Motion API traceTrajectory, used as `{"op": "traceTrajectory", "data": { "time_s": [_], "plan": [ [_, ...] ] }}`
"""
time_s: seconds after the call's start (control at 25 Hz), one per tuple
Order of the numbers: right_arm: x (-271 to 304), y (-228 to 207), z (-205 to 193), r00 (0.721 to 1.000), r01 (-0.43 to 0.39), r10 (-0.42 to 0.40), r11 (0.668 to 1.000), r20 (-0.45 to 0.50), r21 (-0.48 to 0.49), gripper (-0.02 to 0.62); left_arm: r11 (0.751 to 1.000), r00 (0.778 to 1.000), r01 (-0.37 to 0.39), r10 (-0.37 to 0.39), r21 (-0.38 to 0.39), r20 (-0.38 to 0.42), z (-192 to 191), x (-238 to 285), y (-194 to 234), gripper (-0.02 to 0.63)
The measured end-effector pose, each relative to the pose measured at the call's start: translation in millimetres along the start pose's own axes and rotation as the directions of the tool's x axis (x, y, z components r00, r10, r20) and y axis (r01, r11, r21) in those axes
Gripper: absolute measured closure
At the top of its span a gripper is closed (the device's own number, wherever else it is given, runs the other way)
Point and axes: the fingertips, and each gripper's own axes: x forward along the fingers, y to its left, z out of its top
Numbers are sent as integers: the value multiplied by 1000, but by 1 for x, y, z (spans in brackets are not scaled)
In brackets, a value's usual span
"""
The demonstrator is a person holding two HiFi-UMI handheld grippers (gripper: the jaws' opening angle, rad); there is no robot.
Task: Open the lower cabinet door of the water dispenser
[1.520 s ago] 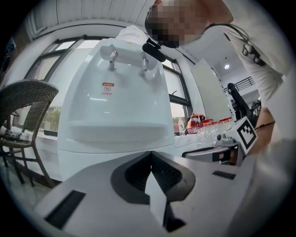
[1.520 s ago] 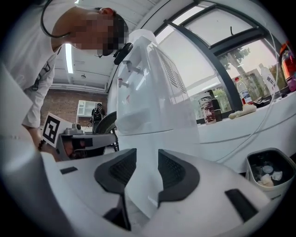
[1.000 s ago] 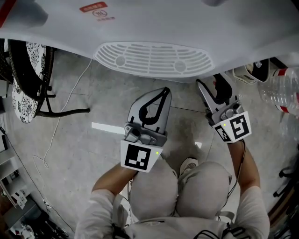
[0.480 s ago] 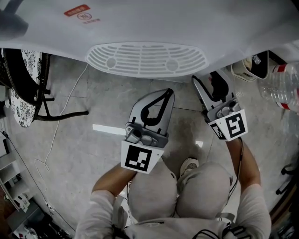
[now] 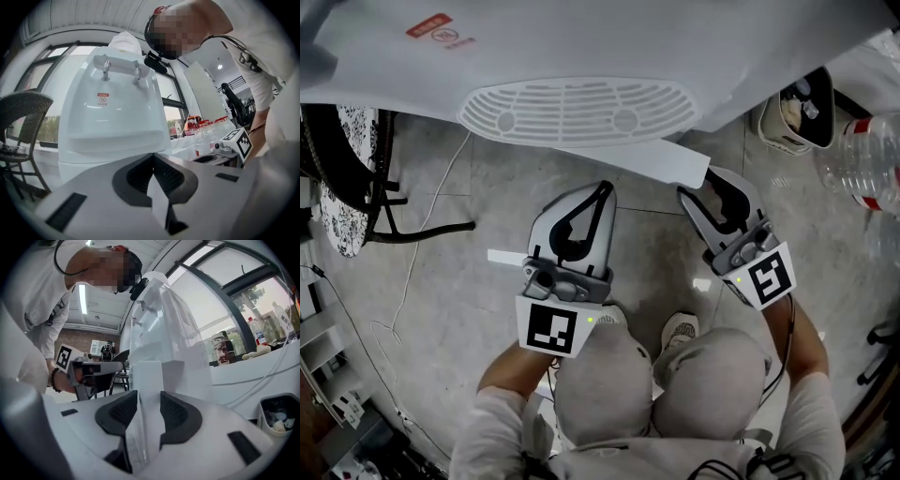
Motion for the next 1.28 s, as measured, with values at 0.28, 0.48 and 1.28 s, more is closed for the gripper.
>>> {"op": "traceTrajectory", "data": {
  "time_s": [0.28,0.48,1.28],
  "plan": [
    [-11,36,-2,994,-99,96,993,-53,-64,436,998,997,-62,63,16,-53,-17,-37,12,600],
    [-16,57,-5,990,-135,131,988,-60,-79,436,994,990,-113,113,6,-83,-26,-58,20,600],
    [2,212,-19,883,-452,452,891,-123,28,537,926,921,-378,376,2,-107,3,-143,48,601]
  ]
}}
